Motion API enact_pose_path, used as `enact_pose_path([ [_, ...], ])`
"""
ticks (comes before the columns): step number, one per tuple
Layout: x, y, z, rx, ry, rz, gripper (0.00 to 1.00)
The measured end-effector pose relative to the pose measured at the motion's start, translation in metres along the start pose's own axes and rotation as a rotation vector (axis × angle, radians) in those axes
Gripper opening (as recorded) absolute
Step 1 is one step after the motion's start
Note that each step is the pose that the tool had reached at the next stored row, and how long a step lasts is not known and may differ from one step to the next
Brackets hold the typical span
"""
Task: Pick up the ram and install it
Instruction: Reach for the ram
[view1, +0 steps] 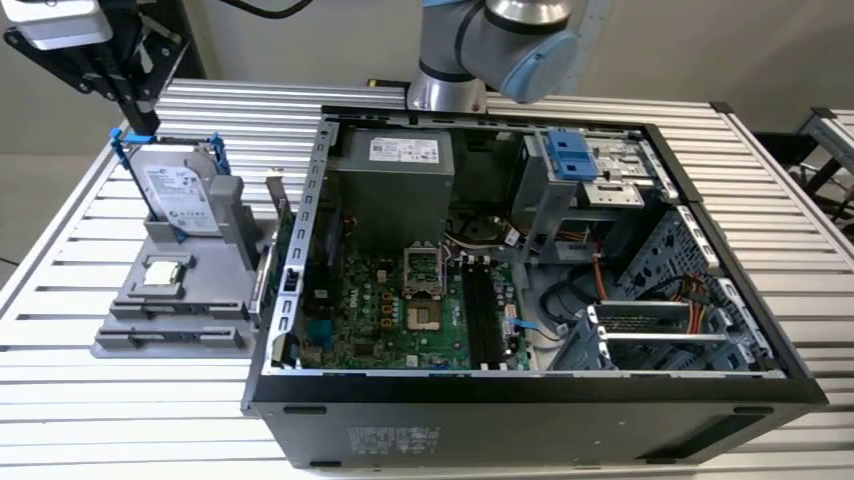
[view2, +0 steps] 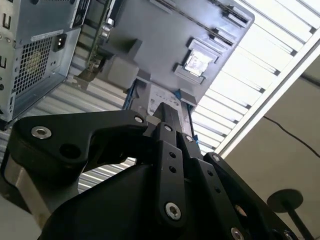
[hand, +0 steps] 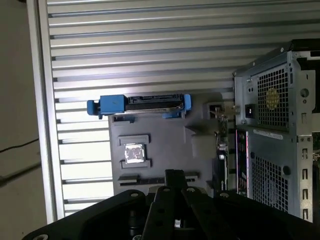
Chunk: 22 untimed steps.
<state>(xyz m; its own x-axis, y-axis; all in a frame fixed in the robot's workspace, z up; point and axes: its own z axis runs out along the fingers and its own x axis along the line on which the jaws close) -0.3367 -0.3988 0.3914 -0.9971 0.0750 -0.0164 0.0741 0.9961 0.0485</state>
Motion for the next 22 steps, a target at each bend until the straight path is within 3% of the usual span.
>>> enact_pose_path([
  [5,0.0036,-0.0002,-0.0001,-0.0006,0.0018,-0.038,0.0],
  [12,0.0041,-0.0006,-0.0001,-0.0006,0.002,-0.039,0.0],
  [22,0.0054,-0.0151,-0.0008,-0.0006,0.0019,-0.039,0.0],
])
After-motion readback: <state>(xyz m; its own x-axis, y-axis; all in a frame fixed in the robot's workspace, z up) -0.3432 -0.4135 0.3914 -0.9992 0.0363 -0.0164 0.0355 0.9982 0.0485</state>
